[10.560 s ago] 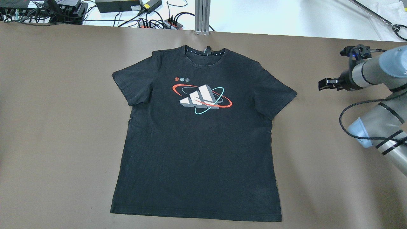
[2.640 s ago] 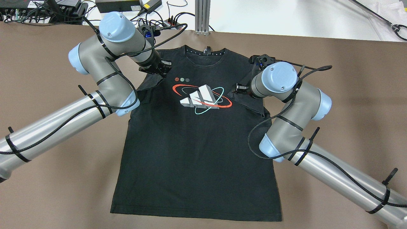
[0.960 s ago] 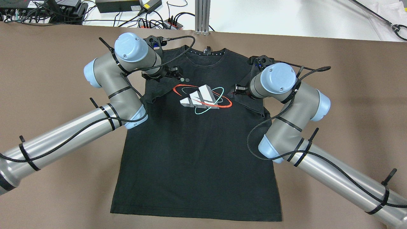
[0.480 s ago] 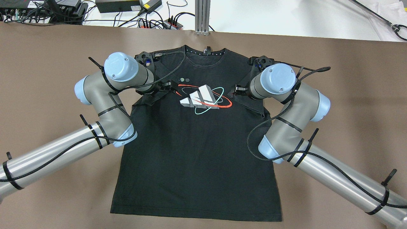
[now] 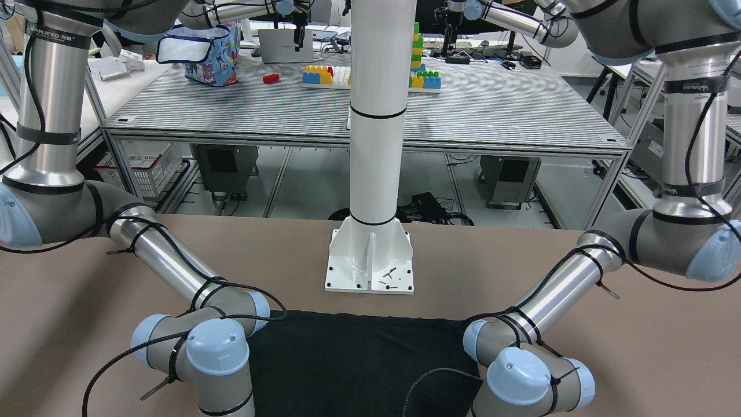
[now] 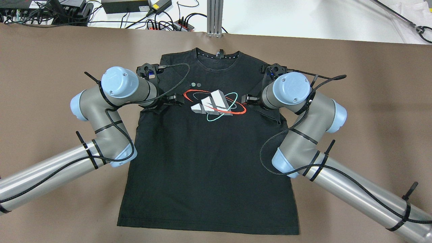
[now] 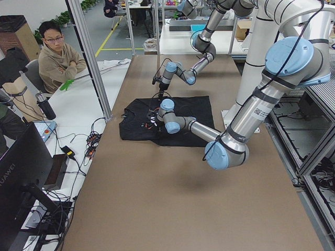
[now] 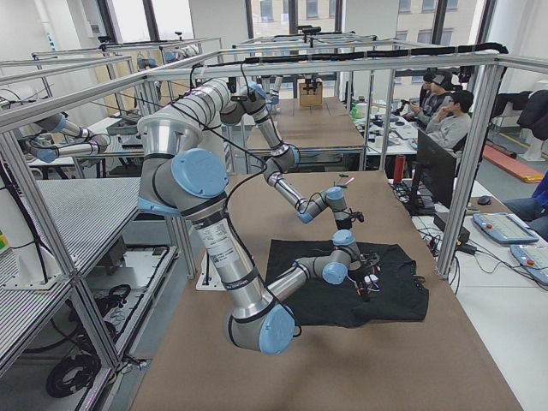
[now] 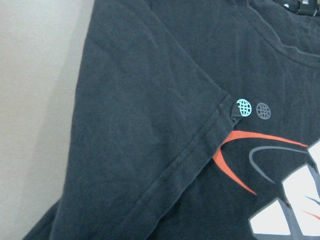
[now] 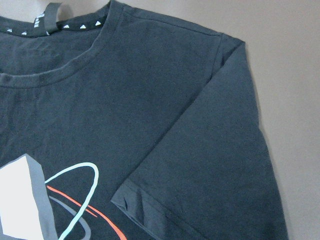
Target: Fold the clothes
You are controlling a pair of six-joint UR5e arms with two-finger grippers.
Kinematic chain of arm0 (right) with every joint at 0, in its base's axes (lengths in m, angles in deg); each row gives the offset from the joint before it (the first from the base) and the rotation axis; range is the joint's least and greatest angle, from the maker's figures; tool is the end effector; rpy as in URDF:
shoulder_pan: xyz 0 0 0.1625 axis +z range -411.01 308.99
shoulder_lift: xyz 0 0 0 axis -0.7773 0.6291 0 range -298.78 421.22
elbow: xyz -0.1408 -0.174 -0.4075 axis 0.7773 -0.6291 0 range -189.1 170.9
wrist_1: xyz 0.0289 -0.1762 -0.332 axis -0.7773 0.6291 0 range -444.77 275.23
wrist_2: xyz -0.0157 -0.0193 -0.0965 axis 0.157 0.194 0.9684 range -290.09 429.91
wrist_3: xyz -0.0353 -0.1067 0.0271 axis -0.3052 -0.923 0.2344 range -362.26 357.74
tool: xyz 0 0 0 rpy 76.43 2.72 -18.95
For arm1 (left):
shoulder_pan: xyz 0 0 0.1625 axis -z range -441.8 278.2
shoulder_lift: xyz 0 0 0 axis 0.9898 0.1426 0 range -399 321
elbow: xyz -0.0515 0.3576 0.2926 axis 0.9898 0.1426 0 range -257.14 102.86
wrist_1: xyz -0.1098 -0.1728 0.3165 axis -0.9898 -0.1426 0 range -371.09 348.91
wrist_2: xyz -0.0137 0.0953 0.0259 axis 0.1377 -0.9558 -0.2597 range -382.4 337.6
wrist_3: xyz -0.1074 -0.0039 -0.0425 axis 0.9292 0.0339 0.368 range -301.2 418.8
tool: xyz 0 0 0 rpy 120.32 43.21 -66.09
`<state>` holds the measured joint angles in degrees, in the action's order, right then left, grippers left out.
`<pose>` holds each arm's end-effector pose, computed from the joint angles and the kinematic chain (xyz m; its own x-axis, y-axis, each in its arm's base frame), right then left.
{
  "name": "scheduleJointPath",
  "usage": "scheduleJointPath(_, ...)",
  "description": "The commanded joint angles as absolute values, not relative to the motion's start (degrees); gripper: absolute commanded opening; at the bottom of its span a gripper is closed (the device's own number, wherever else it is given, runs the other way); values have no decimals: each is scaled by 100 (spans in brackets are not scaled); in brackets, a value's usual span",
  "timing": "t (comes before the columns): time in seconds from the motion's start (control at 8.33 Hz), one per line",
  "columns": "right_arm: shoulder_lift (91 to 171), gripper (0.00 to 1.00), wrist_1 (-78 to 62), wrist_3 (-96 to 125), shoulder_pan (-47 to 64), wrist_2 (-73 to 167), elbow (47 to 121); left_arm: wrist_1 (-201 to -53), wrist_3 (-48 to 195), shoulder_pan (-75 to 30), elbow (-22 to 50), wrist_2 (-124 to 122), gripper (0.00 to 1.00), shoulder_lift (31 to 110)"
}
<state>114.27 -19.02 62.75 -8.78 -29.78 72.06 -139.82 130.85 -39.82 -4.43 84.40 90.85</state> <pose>-0.4726 -0.5827 0.3586 0.6481 0.0259 0.7611 -0.3201 0.9161 0.2413 0.5044 -0.5883 0.3498 0.4790 -0.0341 -0.8771 0.3198 0.9373 0.1382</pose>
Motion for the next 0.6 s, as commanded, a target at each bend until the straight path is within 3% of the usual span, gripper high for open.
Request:
scheduleJointPath(0.0, 11518, 95, -1999, 6513, -988, -2985, 7368, -13924, 13139, -4170, 683, 8430, 100, 8259)
scheduleJointPath(0.48, 12720, 95, -1895, 7025, -1278, -2967, 8817, -13224, 13700, -4803, 2451, 7800, 100, 7219)
